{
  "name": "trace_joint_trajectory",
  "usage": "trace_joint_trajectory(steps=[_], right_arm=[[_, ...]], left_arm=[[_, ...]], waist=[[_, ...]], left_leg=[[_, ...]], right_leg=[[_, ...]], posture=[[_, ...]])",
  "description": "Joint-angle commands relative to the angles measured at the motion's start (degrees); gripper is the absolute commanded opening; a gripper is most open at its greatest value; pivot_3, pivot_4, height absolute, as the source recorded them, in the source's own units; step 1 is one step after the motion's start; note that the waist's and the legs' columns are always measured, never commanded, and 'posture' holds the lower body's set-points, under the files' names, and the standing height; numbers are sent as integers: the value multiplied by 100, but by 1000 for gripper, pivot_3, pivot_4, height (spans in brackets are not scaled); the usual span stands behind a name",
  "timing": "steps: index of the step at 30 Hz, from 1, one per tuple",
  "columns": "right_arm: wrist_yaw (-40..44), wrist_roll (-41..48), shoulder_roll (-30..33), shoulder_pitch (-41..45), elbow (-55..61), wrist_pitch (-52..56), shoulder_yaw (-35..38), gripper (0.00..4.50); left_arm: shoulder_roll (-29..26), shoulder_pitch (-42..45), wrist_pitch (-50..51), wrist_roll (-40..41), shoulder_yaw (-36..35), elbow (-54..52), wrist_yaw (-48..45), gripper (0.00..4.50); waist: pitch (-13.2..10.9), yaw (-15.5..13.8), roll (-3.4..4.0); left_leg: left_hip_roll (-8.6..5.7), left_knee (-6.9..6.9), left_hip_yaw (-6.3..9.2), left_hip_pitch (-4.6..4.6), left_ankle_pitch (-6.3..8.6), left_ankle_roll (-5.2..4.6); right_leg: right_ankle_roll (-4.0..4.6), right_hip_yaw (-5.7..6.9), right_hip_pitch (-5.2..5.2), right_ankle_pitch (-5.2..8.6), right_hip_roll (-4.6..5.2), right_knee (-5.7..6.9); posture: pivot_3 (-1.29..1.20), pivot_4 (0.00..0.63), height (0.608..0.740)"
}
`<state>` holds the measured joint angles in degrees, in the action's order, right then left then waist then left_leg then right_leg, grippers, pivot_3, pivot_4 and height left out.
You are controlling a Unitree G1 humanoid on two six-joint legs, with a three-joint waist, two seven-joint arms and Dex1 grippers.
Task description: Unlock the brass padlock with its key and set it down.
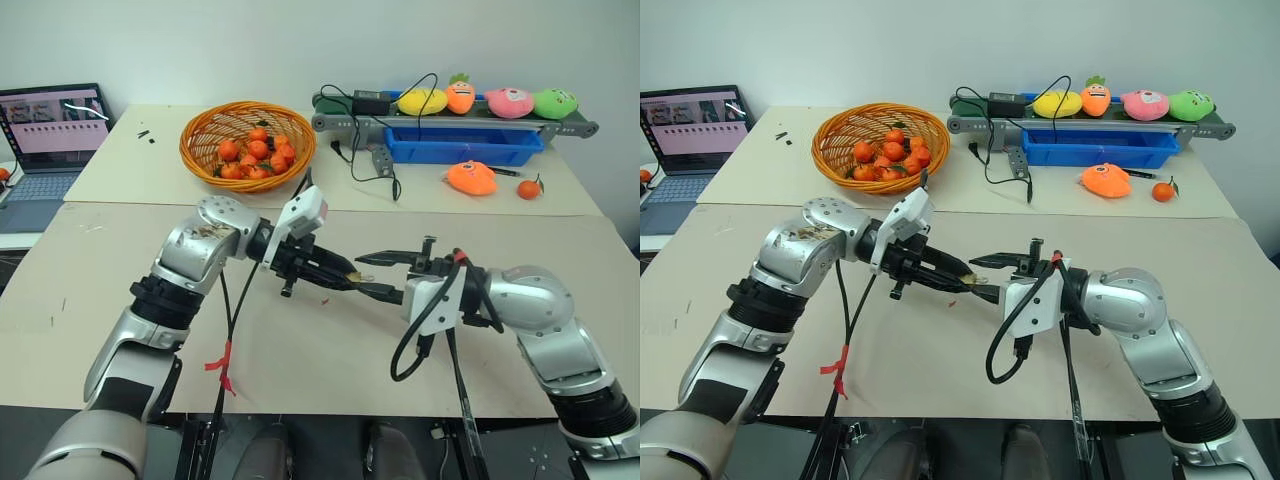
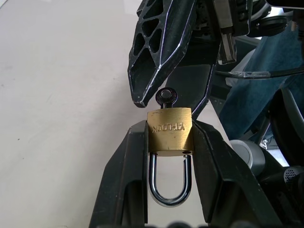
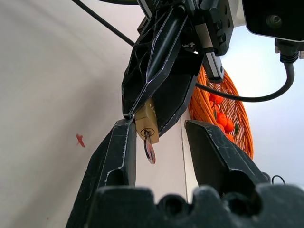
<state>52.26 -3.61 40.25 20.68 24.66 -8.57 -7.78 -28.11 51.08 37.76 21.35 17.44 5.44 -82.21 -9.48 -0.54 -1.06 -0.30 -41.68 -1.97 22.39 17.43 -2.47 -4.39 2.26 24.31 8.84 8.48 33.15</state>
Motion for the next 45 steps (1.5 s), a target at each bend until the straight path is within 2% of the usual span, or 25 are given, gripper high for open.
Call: trace_joint_trajectory(steps=[1, 10, 25, 34, 45], right_arm=[[-253, 197, -146, 272, 326, -327, 172, 2040], [-287, 176, -277, 335, 369, -334, 136, 2040], [-672, -383, -373, 433, 291, -912, 216, 2040], [-691, -371, -348, 511, 99, -976, 261, 2040], [-789, -440, -63, 296, -444, -1565, 468, 2040]], left_arm=[[111, 84, -34, -27, 171, -74, 11, 817], [131, 116, -47, -65, 172, -2, -28, 817], [541, 730, 1312, 540, -392, 598, 194, 817], [455, 662, 1289, 588, -294, 470, 240, 817], [319, 636, 1280, 614, -250, 411, 236, 817]], waist=[[0, -1, 0], [0, 2, 0], [-1, 17, 0], [-1, 57, 1], [-1, 61, 1]], left_leg=[[0, 0, 1, 0, 0, 0], [0, 0, 0, 0, 0, 0], [-2, 1, 1, 0, -1, 2], [0, 1, 7, 0, -2, 3], [0, 1, 7, 0, -2, 3]], right_leg=[[0, 0, 0, 0, 0, 0], [0, 0, 0, 0, 0, 1], [-2, 1, 0, 1, 0, 1], [-1, 0, 1, 1, -1, 2], [-1, 0, 1, 1, -1, 1]], posture=[[0, 150, 740], [0, 150, 740], [0, 150, 740], [0, 150, 740], [0, 150, 740]])
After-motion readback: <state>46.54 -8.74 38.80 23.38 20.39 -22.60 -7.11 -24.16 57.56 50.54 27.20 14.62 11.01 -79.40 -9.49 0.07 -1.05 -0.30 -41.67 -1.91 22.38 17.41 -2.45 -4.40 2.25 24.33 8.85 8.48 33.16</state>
